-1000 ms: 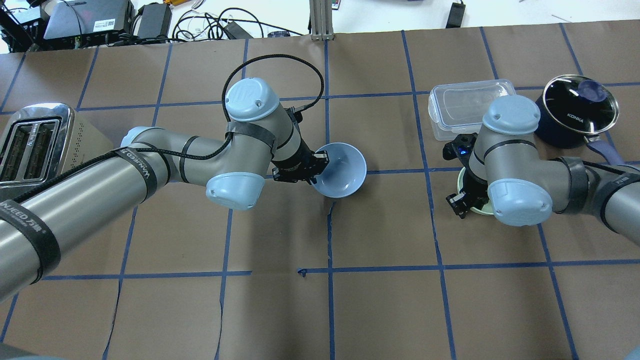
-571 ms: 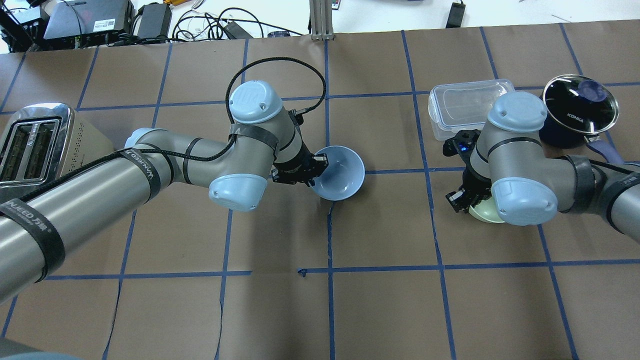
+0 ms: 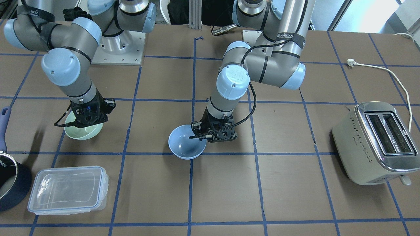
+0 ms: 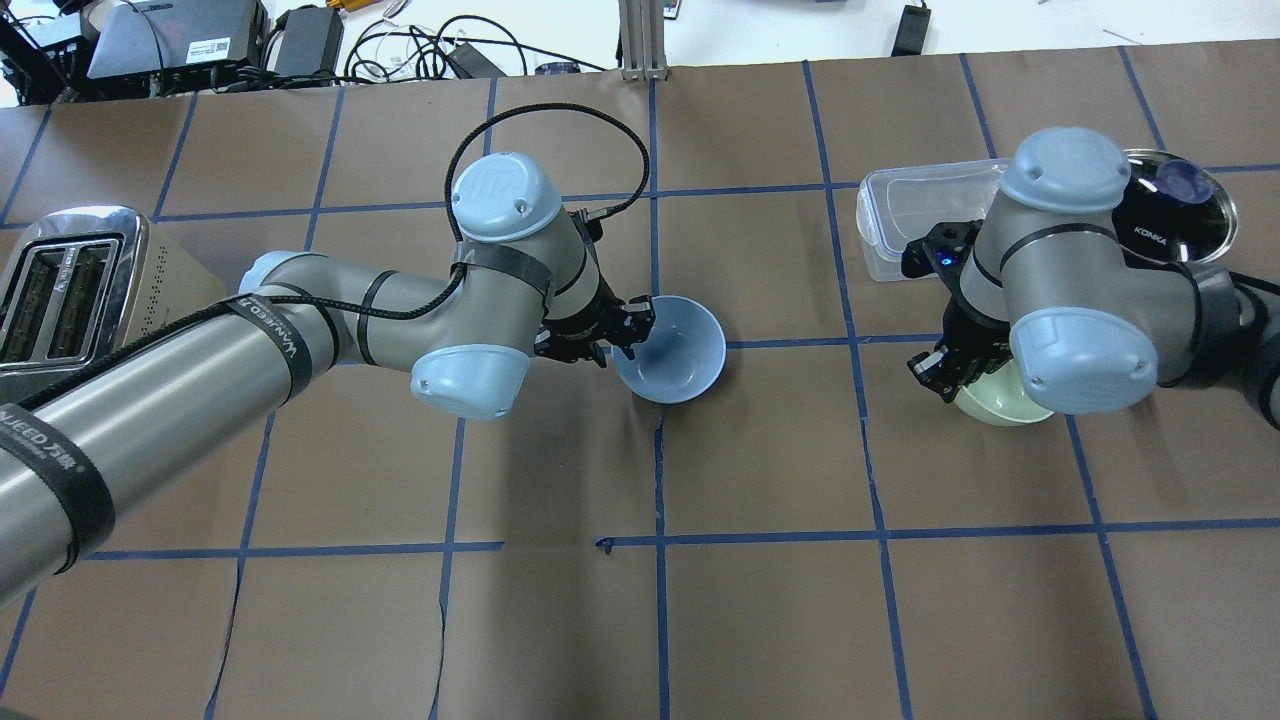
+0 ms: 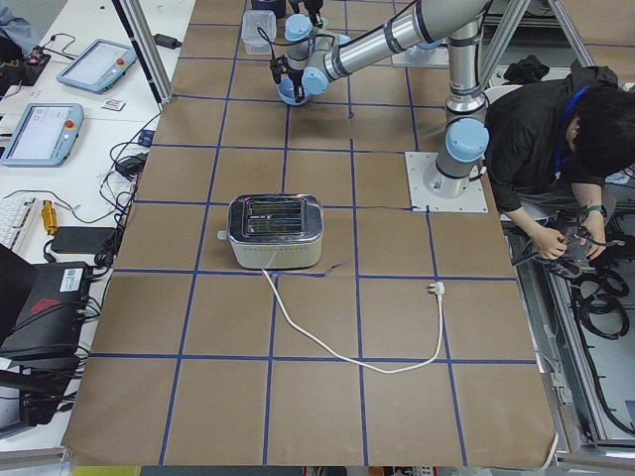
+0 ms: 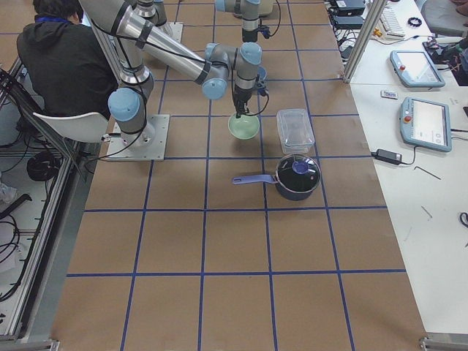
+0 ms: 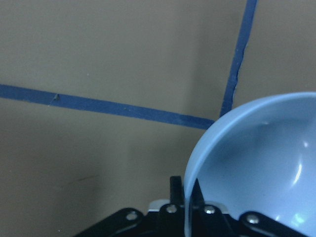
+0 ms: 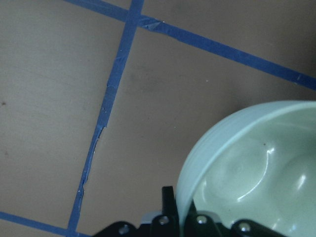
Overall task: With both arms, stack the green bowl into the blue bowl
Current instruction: 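Carry the light blue bowl to the table center with the left gripper and release it, then retract the left gripper while the right gripper lifts the pale green bowl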
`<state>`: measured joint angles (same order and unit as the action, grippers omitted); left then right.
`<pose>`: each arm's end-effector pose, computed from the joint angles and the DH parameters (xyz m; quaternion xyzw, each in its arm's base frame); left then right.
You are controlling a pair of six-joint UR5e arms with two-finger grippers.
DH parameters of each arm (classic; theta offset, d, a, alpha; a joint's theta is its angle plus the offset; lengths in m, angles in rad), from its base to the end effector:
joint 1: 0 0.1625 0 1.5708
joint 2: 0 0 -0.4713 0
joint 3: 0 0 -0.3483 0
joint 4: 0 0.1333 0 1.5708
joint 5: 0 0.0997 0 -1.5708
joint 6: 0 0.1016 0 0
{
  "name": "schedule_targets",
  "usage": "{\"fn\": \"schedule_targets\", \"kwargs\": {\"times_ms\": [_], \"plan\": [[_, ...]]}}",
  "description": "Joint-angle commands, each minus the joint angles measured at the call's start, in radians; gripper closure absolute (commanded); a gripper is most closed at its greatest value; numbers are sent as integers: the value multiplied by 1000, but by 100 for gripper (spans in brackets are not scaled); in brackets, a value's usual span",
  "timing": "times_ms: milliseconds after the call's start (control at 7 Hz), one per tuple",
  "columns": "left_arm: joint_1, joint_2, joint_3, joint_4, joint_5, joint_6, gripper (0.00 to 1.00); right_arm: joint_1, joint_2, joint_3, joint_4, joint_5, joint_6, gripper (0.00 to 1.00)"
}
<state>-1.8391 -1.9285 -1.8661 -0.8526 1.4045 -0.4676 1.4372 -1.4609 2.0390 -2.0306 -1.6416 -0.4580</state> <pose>-0.2899 -0.4883 0.2989 0.0964 -0.9913 0.0004 0.0891 0.0677 -0.4434 0.3282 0.1632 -0.9842 -0.0668 0.0166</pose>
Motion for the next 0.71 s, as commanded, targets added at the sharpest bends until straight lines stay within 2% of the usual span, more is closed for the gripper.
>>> {"fn": "schedule_targets", "kwargs": {"times_ms": [0,143,286,571], "plan": [[33,23,24,-9,-1,3,20,3,-19,-86,116,-21,50,100],[93,46,75,-92,-9,12,15,17,-38,-109,128,-24,149,100],[127,87,150,-237,-3,132,16,44,-41,-135,131,-23,239,100],[171,166,310,-525,150,377,15,104,-47,-224,206,-21,306,100]]}}
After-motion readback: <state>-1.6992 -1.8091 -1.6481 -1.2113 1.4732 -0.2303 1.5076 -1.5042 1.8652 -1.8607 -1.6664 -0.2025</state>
